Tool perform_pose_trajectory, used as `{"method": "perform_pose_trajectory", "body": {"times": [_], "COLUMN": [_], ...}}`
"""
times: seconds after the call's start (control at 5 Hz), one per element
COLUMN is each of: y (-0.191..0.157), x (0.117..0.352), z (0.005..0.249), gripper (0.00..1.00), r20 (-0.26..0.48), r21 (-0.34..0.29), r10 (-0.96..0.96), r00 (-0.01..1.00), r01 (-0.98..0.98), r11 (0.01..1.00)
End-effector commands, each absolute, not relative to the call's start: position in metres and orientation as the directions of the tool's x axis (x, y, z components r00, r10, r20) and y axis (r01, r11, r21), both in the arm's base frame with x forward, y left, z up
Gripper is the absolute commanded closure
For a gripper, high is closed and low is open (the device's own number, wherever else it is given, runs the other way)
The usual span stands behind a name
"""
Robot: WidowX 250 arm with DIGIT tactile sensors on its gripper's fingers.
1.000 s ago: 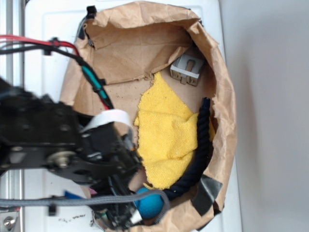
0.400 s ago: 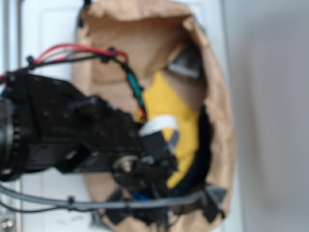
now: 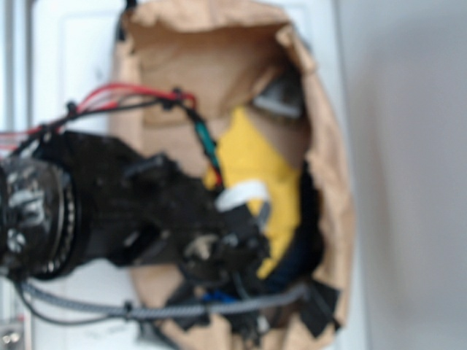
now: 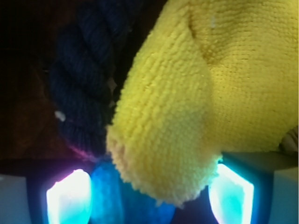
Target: Grab the blue ball.
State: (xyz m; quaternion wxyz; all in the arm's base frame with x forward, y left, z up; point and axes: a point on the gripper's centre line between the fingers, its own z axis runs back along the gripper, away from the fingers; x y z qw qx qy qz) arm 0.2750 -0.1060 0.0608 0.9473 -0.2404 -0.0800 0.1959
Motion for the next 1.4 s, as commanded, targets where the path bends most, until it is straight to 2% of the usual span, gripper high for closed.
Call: {"method": "perform_pose_trajectory", "body": {"times": [0.0, 0.2, 0.4, 0.6, 0.8, 1.0, 1.2], "y": [-0.107, -0.11, -0.108, -0.075, -0.055, -0.041, -0.04], "x": [0.276, 0.272, 0.271, 0.262, 0.267, 0.275, 0.282], "z": [0.062, 0.061, 0.077, 0.122, 0.154, 0.169, 0.166], "gripper": [1.0, 1.0, 1.0, 1.0, 1.0, 1.0, 1.0], "r20": [0.075, 0.076, 0.029, -0.054, -0.098, -0.106, -0.097], "r21": [-0.475, -0.481, -0.498, -0.467, -0.46, -0.415, -0.415], "r10": [0.421, 0.432, 0.437, 0.448, 0.495, 0.51, 0.499], "r00": [0.904, 0.899, 0.899, 0.892, 0.863, 0.854, 0.861], "r01": [-0.339, -0.346, -0.366, -0.42, -0.481, -0.504, -0.49], "r11": [0.812, 0.805, 0.786, 0.778, 0.747, 0.758, 0.766]}}
